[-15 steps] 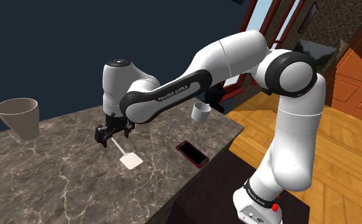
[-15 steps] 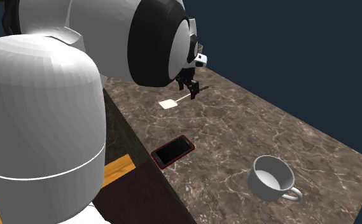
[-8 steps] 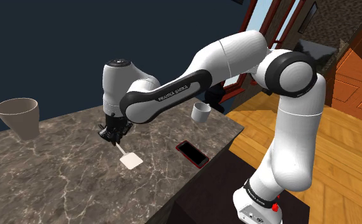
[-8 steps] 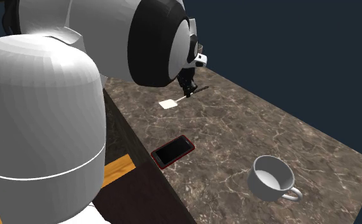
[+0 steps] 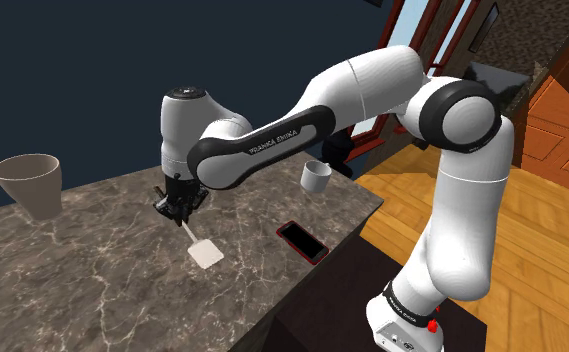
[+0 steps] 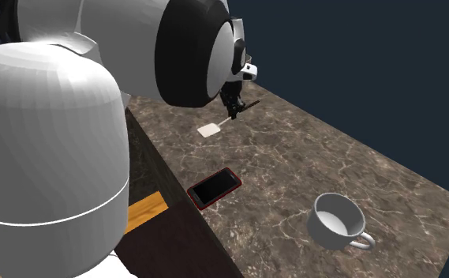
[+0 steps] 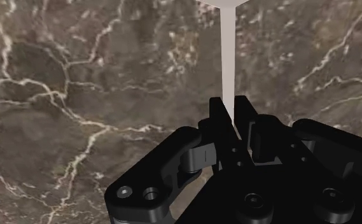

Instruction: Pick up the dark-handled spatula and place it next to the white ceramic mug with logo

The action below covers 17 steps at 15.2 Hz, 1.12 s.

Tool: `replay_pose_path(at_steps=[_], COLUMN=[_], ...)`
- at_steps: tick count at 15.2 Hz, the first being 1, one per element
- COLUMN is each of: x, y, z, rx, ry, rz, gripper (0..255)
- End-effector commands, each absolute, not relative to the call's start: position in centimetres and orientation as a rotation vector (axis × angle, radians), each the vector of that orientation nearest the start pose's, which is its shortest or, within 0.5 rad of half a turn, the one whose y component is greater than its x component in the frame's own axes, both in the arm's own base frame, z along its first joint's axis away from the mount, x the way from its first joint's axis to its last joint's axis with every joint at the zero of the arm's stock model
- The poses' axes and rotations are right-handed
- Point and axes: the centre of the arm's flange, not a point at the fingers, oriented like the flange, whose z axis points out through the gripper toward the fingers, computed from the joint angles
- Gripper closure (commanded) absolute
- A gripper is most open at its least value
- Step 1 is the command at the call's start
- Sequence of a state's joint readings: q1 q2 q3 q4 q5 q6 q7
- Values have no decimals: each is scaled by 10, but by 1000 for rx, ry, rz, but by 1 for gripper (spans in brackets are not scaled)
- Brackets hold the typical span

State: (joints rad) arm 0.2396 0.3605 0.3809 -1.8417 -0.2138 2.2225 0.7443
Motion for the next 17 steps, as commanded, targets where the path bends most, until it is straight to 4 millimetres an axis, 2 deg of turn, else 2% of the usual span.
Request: replay_pose_path(at_steps=[1, 17], x=[531, 531], y=[351, 351], z=[360, 444], rx=[-3140, -3140], ry=[37, 37], rz=[-104, -104], gripper=[255, 255])
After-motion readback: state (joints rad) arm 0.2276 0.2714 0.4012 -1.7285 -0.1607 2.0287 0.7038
